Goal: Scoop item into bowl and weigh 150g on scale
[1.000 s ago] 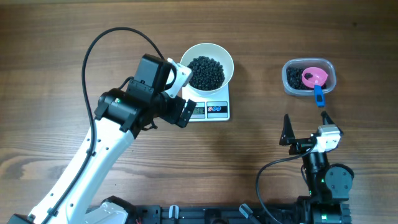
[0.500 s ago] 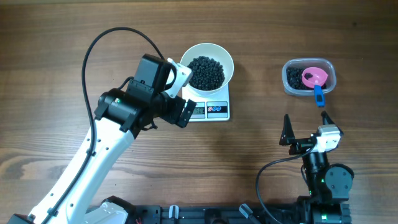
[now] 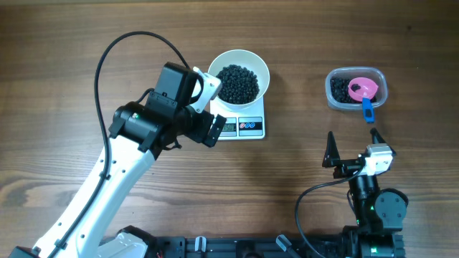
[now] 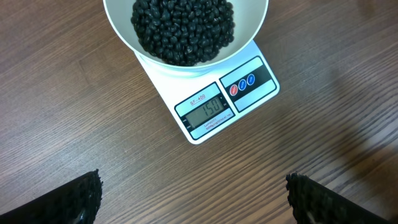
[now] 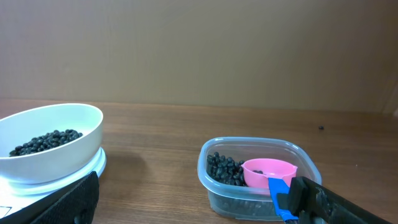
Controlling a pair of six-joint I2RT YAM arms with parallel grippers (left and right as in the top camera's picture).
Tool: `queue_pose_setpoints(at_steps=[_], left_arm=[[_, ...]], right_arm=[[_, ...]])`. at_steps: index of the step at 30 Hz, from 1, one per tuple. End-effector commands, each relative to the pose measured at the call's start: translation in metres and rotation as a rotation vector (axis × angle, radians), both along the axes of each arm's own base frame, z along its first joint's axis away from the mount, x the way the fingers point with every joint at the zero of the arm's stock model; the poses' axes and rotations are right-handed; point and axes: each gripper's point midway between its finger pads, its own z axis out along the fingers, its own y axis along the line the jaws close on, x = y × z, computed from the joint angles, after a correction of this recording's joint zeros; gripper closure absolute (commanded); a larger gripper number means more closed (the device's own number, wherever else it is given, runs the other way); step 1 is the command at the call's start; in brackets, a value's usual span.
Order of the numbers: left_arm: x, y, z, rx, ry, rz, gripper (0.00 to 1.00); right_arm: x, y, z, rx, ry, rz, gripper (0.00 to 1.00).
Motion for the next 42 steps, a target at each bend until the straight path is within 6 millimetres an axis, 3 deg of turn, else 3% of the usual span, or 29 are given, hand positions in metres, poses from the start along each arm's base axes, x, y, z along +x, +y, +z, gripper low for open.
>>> queue_pose_setpoints(at_steps=[1,35,38,42], left_arm=[[-0.002,-0.003,-0.002,-0.013,0.013,-0.001,0.0],[-0.007,0.0,-0.005,-0.002,0.036,-0.001,0.0],[-0.008,0.0,0.0,-0.012,0.017,-0.001,0.0],[-0.009,0.012,0.023,-0.029,-0.055,0.047,0.0]], right_arm=[[0.0,-0.002,0.002,-0.013,-0.01,-0.014,0.0],[0.0,-0.002,0.002,-0.013,-0.01,-0.014,0.0],[0.0,-0.002,0.002,-0.013,-0.01,-0.014,0.0],[0.0,-0.002,0.002,-0.012,-0.01,-0.014,0.0]])
